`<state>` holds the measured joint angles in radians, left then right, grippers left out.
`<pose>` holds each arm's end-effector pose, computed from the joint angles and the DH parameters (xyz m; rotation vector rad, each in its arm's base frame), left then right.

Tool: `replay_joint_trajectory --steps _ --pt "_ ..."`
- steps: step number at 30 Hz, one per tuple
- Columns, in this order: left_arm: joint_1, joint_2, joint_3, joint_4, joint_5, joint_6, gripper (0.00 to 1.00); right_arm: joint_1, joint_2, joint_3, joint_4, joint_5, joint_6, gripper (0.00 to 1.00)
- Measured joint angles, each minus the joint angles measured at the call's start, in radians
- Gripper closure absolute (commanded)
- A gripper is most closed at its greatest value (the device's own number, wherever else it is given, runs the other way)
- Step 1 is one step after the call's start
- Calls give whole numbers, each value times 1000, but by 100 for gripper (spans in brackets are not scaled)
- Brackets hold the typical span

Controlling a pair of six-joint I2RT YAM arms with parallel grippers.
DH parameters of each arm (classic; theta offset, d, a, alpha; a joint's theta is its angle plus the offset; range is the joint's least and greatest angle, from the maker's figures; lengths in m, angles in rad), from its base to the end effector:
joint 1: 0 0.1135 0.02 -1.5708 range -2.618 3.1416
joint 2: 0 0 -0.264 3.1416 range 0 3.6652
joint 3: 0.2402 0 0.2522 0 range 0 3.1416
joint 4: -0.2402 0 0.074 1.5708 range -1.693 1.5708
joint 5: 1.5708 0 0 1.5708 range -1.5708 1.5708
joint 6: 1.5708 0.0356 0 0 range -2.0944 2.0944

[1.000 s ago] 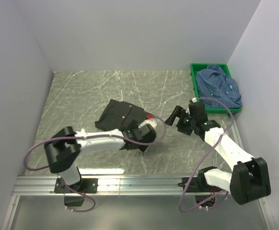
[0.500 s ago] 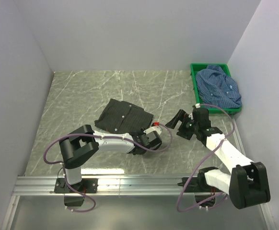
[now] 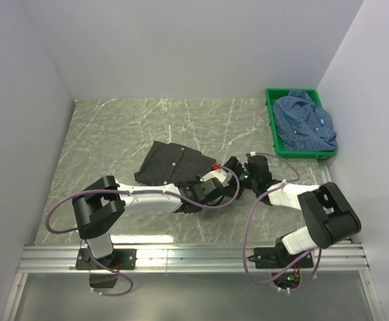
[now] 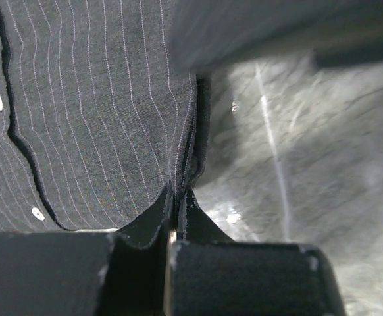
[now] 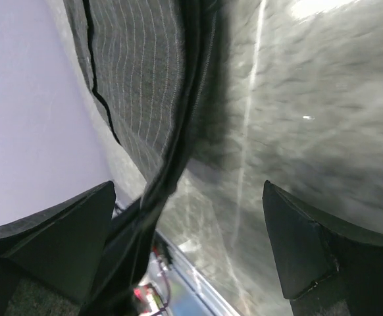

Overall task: Fold and stack the long sleeve shirts
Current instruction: Neatly place the folded shirt to the corner

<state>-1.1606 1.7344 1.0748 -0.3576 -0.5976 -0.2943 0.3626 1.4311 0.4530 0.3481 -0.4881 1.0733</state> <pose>0.1570 -0.3109 0.1833 0.7976 2.2134 0.0964 0.2325 0.1061 0.1431 0.5574 2.3868 1.2694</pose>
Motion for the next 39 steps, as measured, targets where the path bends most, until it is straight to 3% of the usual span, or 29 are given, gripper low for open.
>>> replay_joint_trajectory --steps 13,18,24,27,28,30,31,32,34,35,39 --pt "19 -3 43 -4 87 -81 100 116 267 60 312 0 193 2" --pt "23 -5 44 -5 127 -113 99 133 325 113 328 6 195 12" --pt "41 -6 46 -5 178 -165 97 140 372 141 338 10 191 39" --pt "51 -6 55 -5 200 -183 94 149 394 153 331 9 175 67" --pt "54 -6 60 -5 208 -191 93 151 397 153 329 9 171 83" --pt "64 -9 65 1 228 -202 81 152 397 154 319 8 150 98" --pt "70 -13 65 2 238 -207 75 152 397 157 310 8 139 100" --pt "81 -19 65 2 257 -217 64 152 396 163 295 8 127 100" --pt "103 -37 65 7 290 -237 52 152 390 178 261 9 98 100" --pt "118 -53 65 9 306 -245 40 152 383 188 237 11 77 100" --pt "200 -150 65 9 378 -275 21 142 346 244 116 16 -20 100"
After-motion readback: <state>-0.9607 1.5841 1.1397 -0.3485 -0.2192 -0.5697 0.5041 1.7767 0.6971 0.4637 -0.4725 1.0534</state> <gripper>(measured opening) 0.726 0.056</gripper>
